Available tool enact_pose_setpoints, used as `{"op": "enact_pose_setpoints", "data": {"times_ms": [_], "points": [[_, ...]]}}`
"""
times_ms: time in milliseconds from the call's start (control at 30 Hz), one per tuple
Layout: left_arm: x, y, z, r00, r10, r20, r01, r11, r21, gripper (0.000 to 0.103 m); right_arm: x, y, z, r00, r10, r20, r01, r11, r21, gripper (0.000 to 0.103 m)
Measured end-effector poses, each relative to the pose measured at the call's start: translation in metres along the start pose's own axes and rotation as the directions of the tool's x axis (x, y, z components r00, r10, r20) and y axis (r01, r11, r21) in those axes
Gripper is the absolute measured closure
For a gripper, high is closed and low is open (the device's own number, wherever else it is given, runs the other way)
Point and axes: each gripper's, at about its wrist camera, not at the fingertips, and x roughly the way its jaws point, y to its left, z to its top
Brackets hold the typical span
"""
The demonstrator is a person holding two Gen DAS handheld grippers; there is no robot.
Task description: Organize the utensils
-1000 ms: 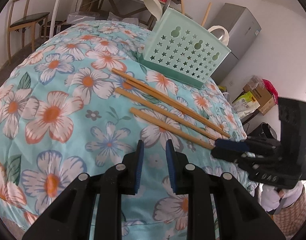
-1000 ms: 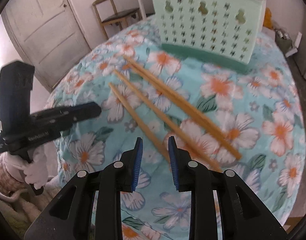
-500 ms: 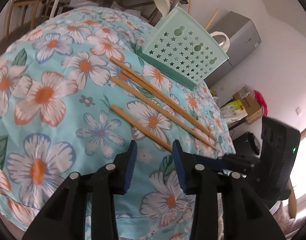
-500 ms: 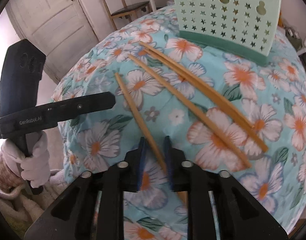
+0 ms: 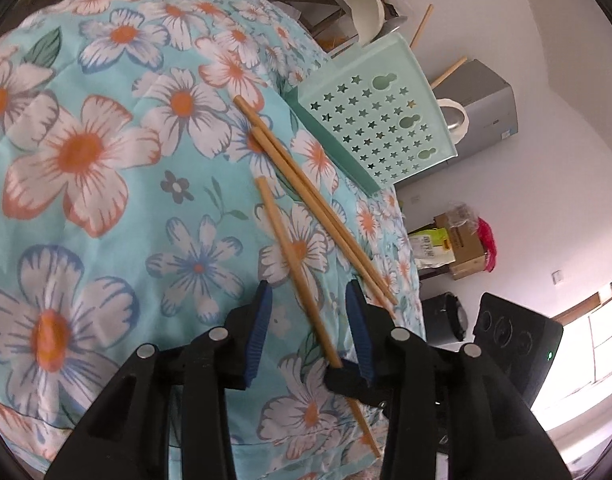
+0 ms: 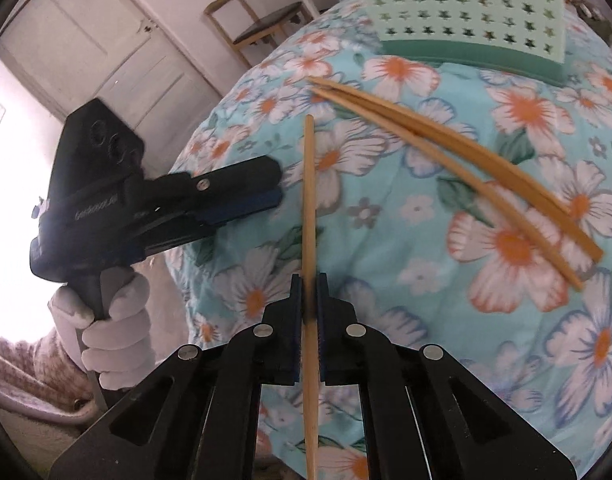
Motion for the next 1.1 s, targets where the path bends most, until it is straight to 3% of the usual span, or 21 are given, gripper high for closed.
{"op": "enact_pose_setpoints", "data": {"times_ms": [200,333,600,767,900,1100], "points": [[-0.001,0.002,0.000,1.000,0.005,0.003,-0.005,1.000,-0.014,0.071,0.000,0.019,-0.003,0.999,0.032,-0.010,-0.033,0.998,-0.060,0.098],[-0.001,0.010,0.002,1.000,0.019,0.009,-0.019,0.999,-0.041,0.091,-0.001,0.029,-0.007,1.000,0.024,-0.014,-0.026,0.994,-0.102,0.098],[-0.005,0.015,0.005,0.999,0.031,0.030,-0.030,0.999,-0.039,0.095,-0.009,0.020,-0.002,0.999,-0.022,-0.026,0.018,0.992,-0.122,0.091],[-0.008,0.016,0.007,0.997,0.056,0.053,-0.056,0.998,-0.010,0.094,-0.032,0.005,0.024,0.991,-0.119,0.068,0.126,0.986,-0.108,0.087],[-0.007,0.013,0.006,0.995,0.081,0.062,-0.083,0.996,0.035,0.093,-0.027,0.003,0.049,0.959,-0.246,0.139,0.269,0.945,-0.184,0.087],[-0.006,0.012,0.005,0.993,0.093,0.068,-0.098,0.992,0.073,0.092,0.005,-0.008,0.061,0.938,-0.336,0.088,0.348,0.899,-0.266,0.087]]}}
